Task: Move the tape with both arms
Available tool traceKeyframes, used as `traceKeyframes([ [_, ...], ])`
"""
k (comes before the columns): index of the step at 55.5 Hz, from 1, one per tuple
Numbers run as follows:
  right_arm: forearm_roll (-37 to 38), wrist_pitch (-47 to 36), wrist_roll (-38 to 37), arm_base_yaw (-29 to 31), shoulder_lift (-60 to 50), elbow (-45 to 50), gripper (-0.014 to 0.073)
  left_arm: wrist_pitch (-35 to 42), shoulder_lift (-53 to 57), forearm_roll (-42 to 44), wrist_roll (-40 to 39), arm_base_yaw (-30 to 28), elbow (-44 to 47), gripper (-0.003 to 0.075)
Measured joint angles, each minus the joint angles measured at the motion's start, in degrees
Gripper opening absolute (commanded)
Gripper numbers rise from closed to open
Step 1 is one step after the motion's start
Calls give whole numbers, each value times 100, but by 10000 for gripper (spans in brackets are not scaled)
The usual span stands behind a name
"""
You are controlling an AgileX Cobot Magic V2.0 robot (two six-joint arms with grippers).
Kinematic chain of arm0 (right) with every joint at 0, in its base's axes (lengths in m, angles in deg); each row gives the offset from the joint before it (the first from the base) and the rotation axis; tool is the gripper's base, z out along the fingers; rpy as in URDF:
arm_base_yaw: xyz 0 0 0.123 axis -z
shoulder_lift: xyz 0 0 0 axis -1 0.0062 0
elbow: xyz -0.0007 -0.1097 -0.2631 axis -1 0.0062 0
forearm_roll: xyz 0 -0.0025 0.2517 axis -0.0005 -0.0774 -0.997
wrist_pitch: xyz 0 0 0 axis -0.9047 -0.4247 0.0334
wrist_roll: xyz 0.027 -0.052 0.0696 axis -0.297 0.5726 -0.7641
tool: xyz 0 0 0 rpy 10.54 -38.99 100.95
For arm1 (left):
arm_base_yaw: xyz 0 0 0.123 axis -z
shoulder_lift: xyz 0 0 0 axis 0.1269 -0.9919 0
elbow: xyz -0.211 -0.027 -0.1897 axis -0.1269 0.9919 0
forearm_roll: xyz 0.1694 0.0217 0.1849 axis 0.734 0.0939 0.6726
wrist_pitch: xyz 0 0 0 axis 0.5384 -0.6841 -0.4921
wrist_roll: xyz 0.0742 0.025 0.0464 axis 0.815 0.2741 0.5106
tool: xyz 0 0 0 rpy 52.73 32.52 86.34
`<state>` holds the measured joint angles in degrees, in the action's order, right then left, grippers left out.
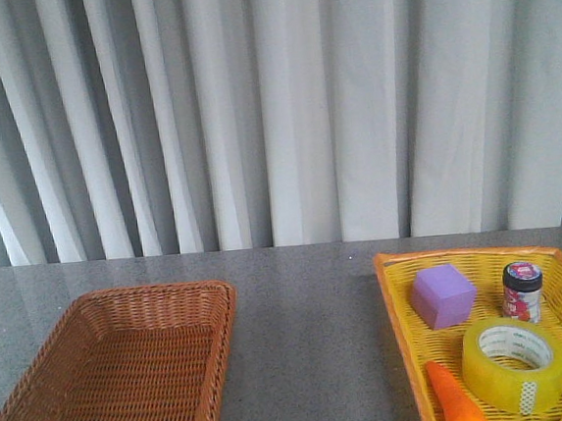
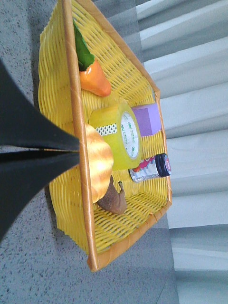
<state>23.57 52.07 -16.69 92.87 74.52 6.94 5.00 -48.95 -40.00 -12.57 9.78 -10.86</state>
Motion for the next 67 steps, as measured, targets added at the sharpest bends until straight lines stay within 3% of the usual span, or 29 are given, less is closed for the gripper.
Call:
traceKeyframes([
  [15,-399,-22,-2,0,0,0,-4,787,0,5,11,0,0,-6],
  [31,-1414,-164,-7,0,0,0,-4,1654,0,5,-108,0,0,-6],
  [52,-2219,-427,-7,0,0,-213,-1,2687,0,-1,-2517,0,0,-3],
  [60,-2060,-405,163,0,175,-984,31,2584,0,30,-2803,0,-121,10],
  [67,-1785,-77,570,0,741,-1706,111,2239,0,232,-2859,0,-573,39],
])
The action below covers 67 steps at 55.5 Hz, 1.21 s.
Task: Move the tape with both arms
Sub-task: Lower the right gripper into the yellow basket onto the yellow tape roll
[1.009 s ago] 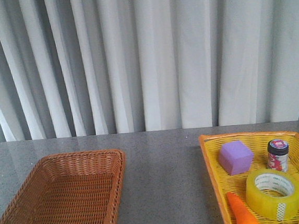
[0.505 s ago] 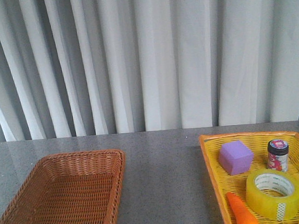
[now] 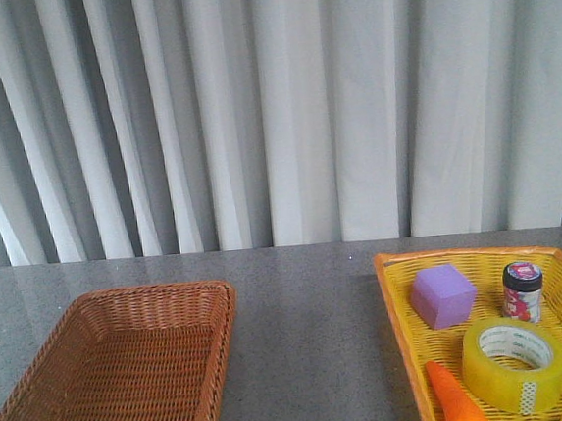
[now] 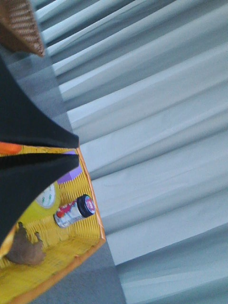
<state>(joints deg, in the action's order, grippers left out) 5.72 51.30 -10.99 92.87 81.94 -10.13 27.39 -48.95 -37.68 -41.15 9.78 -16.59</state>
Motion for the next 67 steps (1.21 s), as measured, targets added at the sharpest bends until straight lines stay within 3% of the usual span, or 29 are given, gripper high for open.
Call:
traceKeyframes([
  [14,101,256,867,0,1197,-1231,370,-780,0,69,-96,0,-884,159],
  [23,101,7,976,0,1483,-1425,471,-992,-144,60,-373,0,-1191,281],
  [33,121,-216,1084,0,1528,-1438,481,-1035,-497,58,-771,0,-1301,391],
  [42,156,15,1311,0,1931,-1667,481,-1183,-919,58,-807,46,-1409,403],
  [67,777,1583,1409,15,5478,-4013,481,-1271,-2320,1106,-807,752,-2098,402],
])
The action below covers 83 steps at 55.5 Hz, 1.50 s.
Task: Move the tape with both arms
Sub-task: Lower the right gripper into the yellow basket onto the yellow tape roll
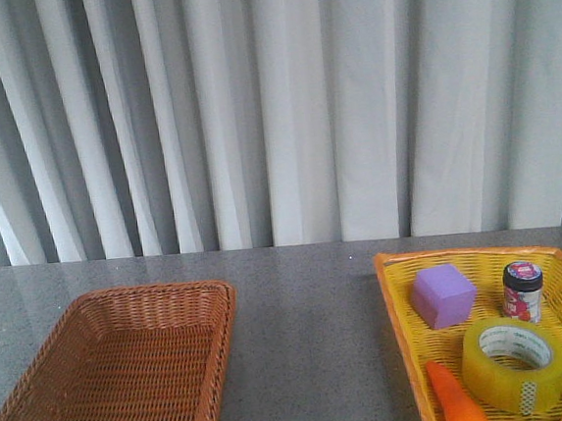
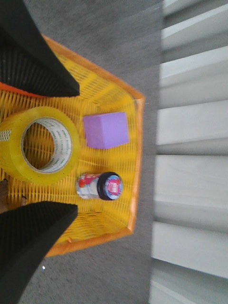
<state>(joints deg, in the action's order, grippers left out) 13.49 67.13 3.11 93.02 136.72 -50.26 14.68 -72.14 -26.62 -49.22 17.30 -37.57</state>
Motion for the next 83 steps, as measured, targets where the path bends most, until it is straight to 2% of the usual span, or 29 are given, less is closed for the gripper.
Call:
traceKeyframes([
  [12,312,95,-137,0,1531,-687,481,0,-54,21,0,4,-11,403],
  [23,619,126,-177,0,2601,-825,481,0,-61,21,0,4,-14,403],
  [51,802,-43,-229,0,3842,-1324,458,-236,-61,21,0,4,-18,403],
  [59,825,-16,-290,0,4048,-1414,374,-236,-61,21,0,4,-18,403],
  [74,1047,22,-305,28,4161,-1447,111,-236,-61,21,0,4,-18,403],
  [83,1124,78,-318,27,4174,-1454,1,-236,-61,21,0,4,-18,403],
])
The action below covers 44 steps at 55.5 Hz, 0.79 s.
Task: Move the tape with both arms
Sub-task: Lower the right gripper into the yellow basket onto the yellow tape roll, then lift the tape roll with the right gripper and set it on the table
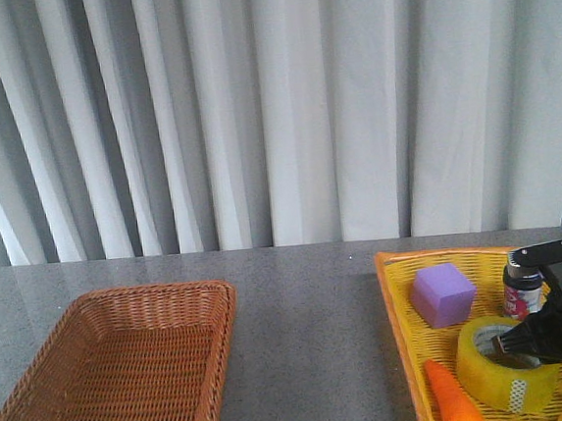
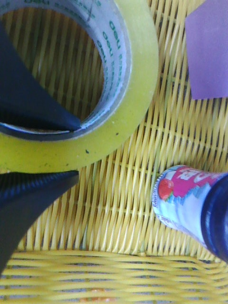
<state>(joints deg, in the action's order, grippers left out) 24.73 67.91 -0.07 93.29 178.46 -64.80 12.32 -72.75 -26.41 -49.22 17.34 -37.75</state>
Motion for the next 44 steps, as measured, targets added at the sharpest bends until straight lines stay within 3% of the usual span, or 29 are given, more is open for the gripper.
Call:
traceKeyframes([
  [16,48,307,10,0,-308,-69,-7,0,0,0,0,0,0,403],
  [26,-148,625,10,-5,-920,-632,-7,0,0,0,0,0,0,403],
  [35,-1095,1063,367,-46,-1258,-1301,-7,0,0,0,0,0,0,403],
  [44,-2356,1301,1632,-633,-1276,-1811,-5,0,0,0,0,0,0,403],
])
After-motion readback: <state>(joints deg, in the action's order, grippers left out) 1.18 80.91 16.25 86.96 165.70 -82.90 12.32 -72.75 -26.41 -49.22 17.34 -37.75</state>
